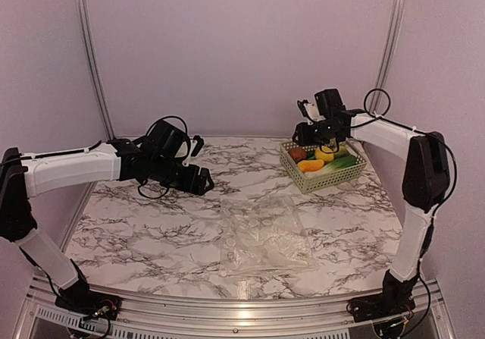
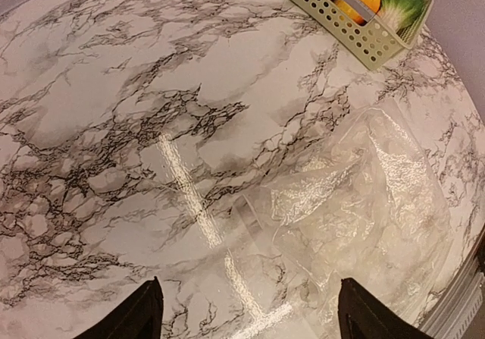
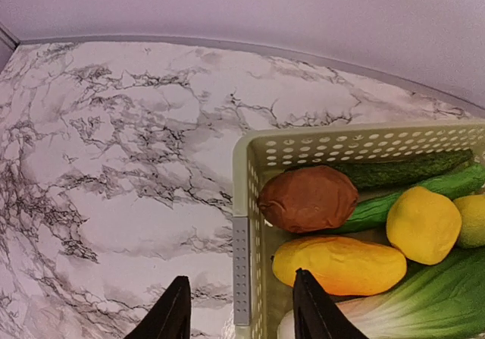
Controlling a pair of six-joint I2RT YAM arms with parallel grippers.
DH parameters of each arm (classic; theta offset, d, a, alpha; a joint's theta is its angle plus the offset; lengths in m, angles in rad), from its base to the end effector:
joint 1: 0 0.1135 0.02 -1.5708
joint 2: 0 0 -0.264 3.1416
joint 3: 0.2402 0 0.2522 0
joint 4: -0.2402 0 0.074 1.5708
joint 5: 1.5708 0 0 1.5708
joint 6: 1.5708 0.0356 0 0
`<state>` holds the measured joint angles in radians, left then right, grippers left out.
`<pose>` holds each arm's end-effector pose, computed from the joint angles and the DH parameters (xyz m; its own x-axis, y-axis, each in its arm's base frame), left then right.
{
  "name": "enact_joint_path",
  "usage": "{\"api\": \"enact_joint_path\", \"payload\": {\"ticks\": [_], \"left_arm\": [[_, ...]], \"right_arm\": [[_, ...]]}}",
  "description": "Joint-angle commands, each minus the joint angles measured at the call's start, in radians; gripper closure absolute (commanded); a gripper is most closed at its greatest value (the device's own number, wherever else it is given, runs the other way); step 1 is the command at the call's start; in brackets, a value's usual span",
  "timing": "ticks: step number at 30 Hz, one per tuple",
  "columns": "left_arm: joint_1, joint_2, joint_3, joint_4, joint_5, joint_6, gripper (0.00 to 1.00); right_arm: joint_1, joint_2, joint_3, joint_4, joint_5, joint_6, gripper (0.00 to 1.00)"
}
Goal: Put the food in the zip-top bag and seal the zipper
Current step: Move the bin to the center of the board.
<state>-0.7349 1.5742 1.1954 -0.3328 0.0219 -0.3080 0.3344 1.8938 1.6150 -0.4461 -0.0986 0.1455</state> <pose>0.2619 -0.2377 0.2711 -0.6686 0.1958 -0.7173 0.5037 0.8290 -0.2432 0.4123 0.1470 0.2816 -0.6772 -0.0825 -0.7312 -0.3012 0.9377 0.1731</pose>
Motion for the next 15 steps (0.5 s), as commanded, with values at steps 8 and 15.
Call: {"api": "enact_joint_path", "payload": {"ticks": [8, 15], "left_arm": [[-0.014, -0.02, -0.026, -0.105, 0.064, -0.046, 0.18], [-0.015, -0.051, -0.055, -0.102, 0.062, -0.056, 0.18]], "right_arm": [[0.119, 0.309, 0.333, -0.29, 0.084, -0.069, 0.59], [0.119, 0.319, 0.325, -0.278, 0.088, -0.062, 0.61]]}}
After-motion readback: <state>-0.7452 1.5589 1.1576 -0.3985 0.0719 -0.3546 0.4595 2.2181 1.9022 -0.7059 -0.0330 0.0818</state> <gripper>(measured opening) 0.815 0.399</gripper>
